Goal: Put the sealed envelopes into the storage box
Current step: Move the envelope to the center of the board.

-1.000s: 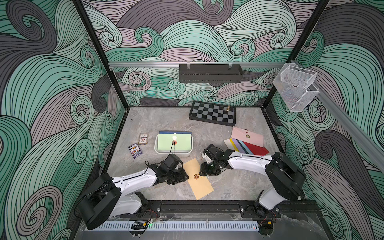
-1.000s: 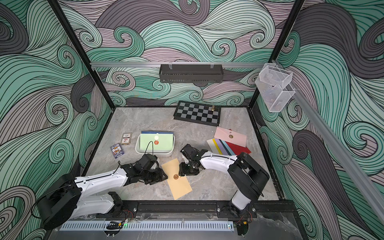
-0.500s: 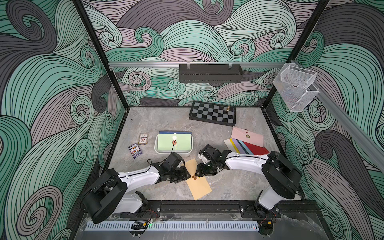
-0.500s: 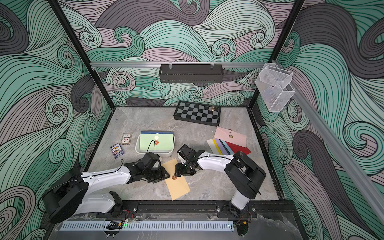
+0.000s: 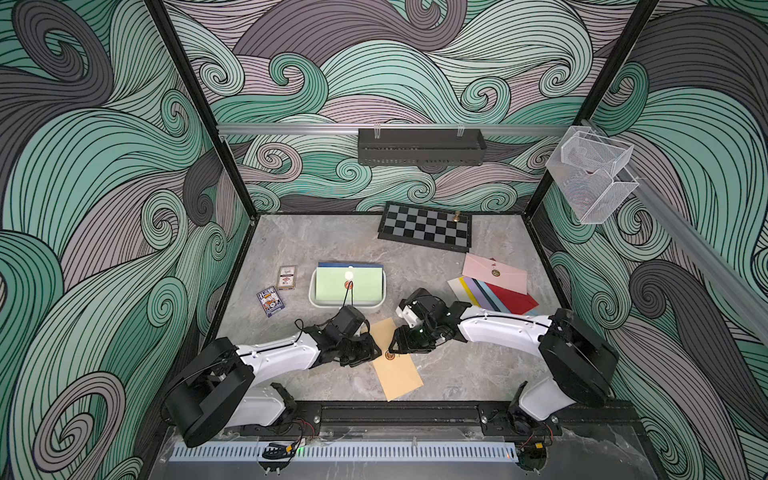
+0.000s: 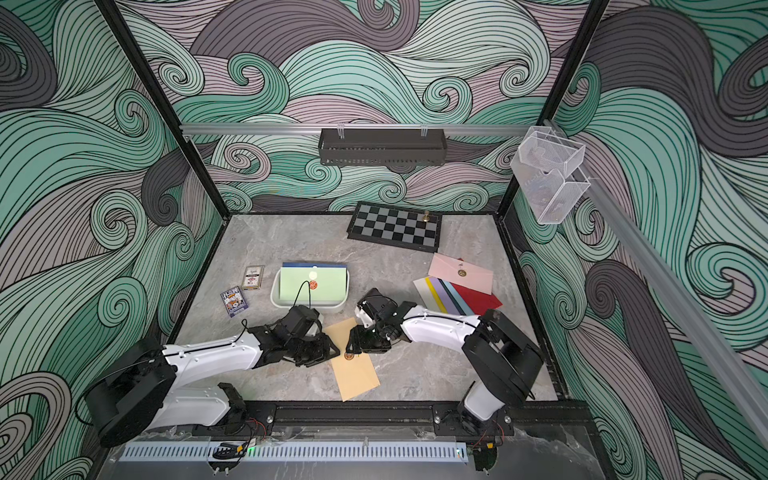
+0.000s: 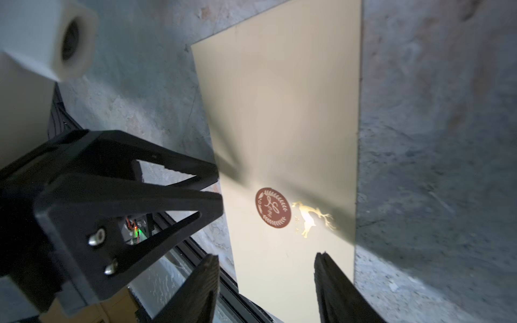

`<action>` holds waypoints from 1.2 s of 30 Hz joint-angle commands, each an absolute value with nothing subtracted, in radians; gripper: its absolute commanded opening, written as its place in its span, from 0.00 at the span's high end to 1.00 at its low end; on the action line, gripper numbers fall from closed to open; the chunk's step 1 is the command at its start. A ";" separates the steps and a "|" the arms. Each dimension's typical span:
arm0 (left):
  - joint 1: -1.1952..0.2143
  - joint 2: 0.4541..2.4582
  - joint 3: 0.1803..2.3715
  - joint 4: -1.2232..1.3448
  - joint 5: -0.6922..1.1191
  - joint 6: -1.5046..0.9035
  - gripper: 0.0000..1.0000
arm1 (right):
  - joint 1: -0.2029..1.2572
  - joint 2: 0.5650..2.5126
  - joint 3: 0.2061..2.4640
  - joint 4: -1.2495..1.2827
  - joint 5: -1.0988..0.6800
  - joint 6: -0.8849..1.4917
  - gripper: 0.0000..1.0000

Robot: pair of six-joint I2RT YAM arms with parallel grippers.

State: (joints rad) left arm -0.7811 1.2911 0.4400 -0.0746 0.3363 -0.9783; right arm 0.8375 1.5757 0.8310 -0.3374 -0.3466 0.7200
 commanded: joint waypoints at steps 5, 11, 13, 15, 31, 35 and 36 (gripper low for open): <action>-0.917 1.266 0.389 -0.034 0.386 -1.051 0.63 | 0.676 1.606 0.826 -0.391 -0.361 0.637 0.42; -0.965 1.400 0.461 0.047 0.398 -1.058 0.64 | 0.545 1.580 0.842 -0.421 -0.362 0.599 0.42; -0.980 1.524 0.539 0.097 0.413 -1.052 0.63 | 0.497 1.557 0.839 -0.445 -0.364 0.580 0.42; -0.989 1.637 0.647 0.087 0.424 -1.035 0.63 | 0.446 1.518 0.820 -0.468 -0.352 0.565 0.41; -0.914 1.690 1.028 -0.305 0.242 -0.710 0.48 | 0.272 1.319 0.582 -0.481 -0.338 0.574 0.40; -0.836 1.690 0.984 -0.326 0.234 -0.687 0.50 | 0.315 1.350 0.574 -0.456 -0.310 0.598 0.40; -0.822 1.684 0.970 -0.327 0.217 -0.683 0.50 | 0.324 1.359 0.575 -0.449 -0.307 0.601 0.40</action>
